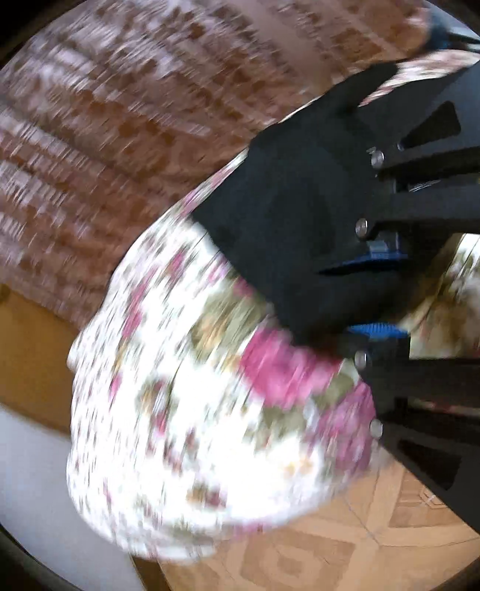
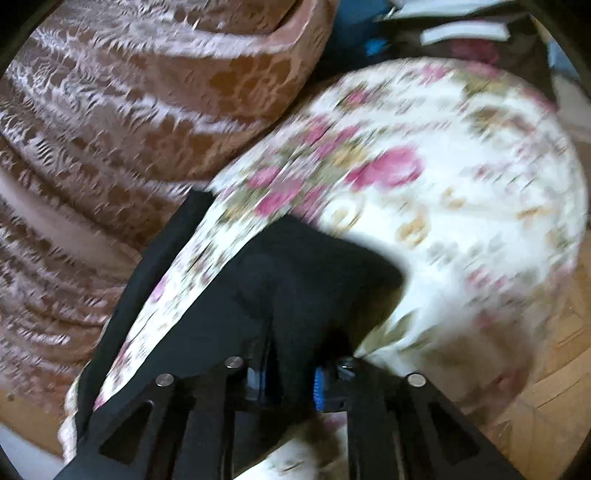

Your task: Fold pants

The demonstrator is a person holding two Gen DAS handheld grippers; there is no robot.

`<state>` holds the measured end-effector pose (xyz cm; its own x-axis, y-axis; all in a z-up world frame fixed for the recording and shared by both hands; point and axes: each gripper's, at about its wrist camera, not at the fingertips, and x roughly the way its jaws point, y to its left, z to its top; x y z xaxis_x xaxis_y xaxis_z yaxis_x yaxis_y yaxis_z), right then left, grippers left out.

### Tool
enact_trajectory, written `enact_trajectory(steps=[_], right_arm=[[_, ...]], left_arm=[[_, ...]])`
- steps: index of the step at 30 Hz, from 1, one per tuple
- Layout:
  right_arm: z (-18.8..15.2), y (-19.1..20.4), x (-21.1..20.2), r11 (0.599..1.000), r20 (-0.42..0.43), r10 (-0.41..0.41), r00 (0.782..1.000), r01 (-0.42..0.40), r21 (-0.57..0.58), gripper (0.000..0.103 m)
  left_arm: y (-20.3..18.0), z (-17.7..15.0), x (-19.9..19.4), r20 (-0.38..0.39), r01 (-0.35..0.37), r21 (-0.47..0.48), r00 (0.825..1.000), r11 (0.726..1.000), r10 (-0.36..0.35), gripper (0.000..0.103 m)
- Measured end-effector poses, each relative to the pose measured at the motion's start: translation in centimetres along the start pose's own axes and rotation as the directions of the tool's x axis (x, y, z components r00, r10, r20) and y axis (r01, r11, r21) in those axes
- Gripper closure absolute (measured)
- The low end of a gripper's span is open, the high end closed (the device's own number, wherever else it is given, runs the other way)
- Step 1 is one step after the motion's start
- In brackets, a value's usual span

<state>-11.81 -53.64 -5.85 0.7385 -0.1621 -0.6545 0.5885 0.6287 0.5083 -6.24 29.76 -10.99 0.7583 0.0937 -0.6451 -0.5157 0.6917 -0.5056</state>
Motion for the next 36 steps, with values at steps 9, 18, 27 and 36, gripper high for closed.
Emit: enact_trajectory(steps=[9,18,27,36], right_arm=[[2.3,2.8,-5.8,0.974,0.327,-0.211,0.921,0.226,-0.007,0.069],[-1.1,15.3,2.0,0.941,-0.002,0.098,0.995,-0.093,-0.326,0.068],[-4.7,20.2,12.7,0.935,-0.339,0.135,0.931,-0.233,-0.266,0.068],[1.3,20.0,18.9,0.972,-0.285,0.11,0.952,-0.163,-0.17,0.066]], left_arm=[[-1.1,2.9,-4.4,0.208,-0.036,-0.045,0.977,0.998,0.045,0.048],[-14.5,-0.1,2.8,-0.024,0.181,0.274,0.983,0.945,-0.182,0.039],[-20.8,-1.0,11.3,-0.134,0.151,0.321,0.984,0.935,-0.113,0.031],[-18.4,-1.5,13.0,-0.147,0.247,0.245,0.965,0.938,-0.216,0.022]])
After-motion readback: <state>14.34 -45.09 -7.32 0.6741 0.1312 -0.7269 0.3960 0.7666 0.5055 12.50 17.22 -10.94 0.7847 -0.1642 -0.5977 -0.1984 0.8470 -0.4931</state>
